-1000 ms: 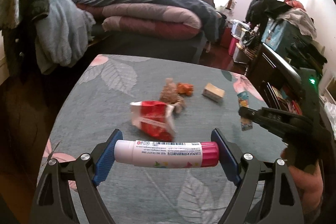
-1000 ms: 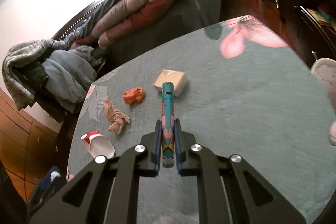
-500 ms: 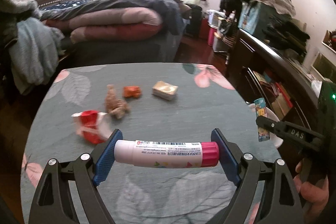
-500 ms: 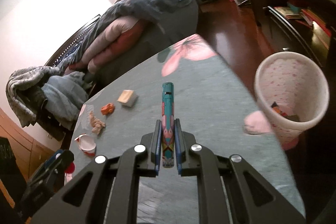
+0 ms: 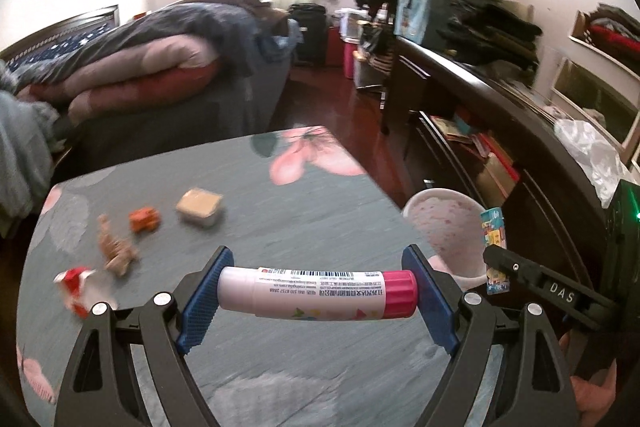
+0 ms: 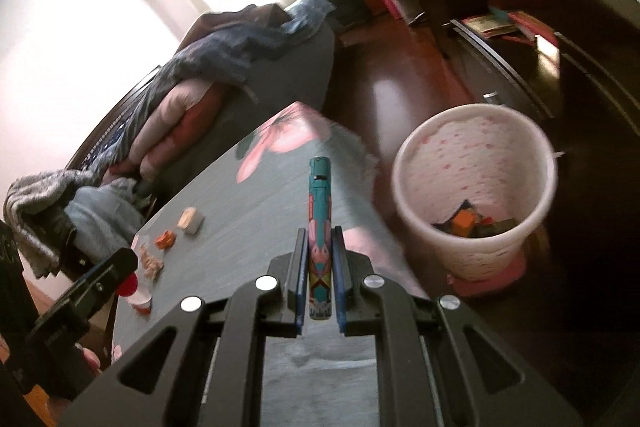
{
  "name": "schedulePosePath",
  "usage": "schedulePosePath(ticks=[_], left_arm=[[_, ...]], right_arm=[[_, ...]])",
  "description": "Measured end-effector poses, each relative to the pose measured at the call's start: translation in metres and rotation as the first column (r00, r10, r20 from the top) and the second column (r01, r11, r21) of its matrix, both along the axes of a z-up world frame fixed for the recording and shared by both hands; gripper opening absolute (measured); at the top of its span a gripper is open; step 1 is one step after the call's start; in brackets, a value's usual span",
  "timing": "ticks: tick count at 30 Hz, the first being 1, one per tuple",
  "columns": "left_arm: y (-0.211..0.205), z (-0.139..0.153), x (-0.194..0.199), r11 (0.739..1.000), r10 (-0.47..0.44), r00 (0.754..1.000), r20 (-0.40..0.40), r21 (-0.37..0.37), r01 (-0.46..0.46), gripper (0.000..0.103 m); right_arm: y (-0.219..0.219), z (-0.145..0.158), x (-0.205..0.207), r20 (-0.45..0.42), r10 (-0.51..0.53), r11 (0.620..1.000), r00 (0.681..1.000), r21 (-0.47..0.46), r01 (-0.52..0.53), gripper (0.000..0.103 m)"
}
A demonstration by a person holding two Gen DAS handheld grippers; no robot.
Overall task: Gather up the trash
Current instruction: 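Carry the white tube and candy stick over the pink wastebasket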
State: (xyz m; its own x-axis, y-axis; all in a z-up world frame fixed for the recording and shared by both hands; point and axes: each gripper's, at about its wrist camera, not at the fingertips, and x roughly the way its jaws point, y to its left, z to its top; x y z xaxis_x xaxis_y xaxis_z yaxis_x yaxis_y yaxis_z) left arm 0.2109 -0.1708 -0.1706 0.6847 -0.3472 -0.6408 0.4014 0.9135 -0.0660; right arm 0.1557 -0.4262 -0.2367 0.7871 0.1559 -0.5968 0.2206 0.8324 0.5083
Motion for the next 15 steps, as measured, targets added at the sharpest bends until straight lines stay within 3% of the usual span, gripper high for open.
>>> schedulePosePath(ticks=[15], left_arm=[[-0.113,-0.005,0.024,0.983,-0.178,0.984,0.017,0.054,0.177,0.086]], right_arm=[[-0.089,-0.022,-0.014,-0.015,-0.191,0.981,0.982,-0.024,0.190,0.013]])
